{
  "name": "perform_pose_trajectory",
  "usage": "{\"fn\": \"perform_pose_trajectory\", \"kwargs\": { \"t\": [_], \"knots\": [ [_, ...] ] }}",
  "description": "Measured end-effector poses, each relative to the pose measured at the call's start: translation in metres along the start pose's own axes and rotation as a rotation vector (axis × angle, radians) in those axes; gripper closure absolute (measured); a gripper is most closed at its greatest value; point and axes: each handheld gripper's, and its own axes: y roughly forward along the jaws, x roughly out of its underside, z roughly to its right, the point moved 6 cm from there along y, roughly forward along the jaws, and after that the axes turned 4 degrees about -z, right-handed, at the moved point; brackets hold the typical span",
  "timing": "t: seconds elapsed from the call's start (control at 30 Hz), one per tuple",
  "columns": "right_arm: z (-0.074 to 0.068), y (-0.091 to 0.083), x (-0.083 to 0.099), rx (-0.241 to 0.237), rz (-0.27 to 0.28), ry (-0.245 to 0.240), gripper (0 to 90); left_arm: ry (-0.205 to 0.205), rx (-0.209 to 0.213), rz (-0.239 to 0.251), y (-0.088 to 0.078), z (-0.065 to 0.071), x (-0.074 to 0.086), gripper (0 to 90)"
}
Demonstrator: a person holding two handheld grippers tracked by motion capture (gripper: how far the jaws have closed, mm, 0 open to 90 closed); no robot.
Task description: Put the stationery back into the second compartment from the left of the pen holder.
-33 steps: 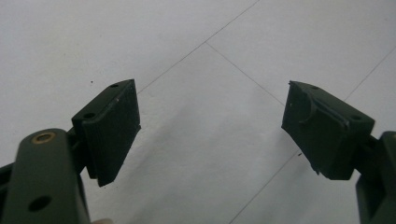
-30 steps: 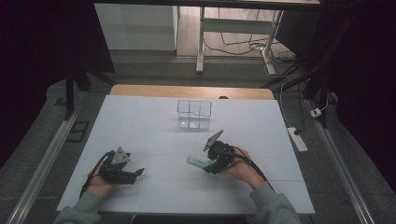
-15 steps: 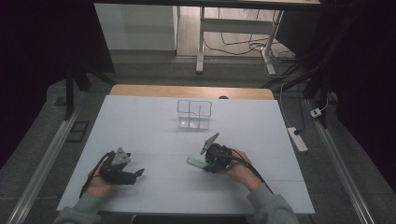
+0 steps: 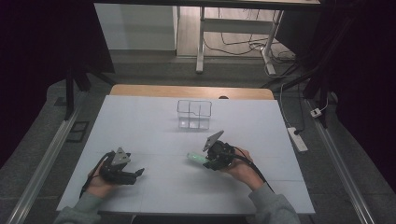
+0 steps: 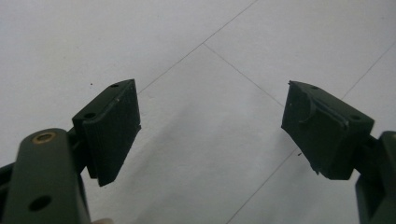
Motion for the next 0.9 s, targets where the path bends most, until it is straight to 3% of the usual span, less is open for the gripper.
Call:
{"fn": "perform_pose_trajectory", "kwargs": {
  "t": [0.5,0.77,0.9],
  "knots": [
    [-0.004,-0.038,-0.011,-0.003,0.145,0.003,66.6,0.006,0.009,0.006,0.0,0.003,-0.002,19.2],
    [-0.009,-0.039,-0.015,-0.015,0.156,-0.015,66.6,0.005,0.009,0.008,-0.001,0.003,-0.003,19.2],
    [-0.012,-0.034,-0.017,-0.025,0.152,-0.029,66.6,0.013,0.024,0.029,-0.007,0.009,-0.011,19.1]
  ]
}}
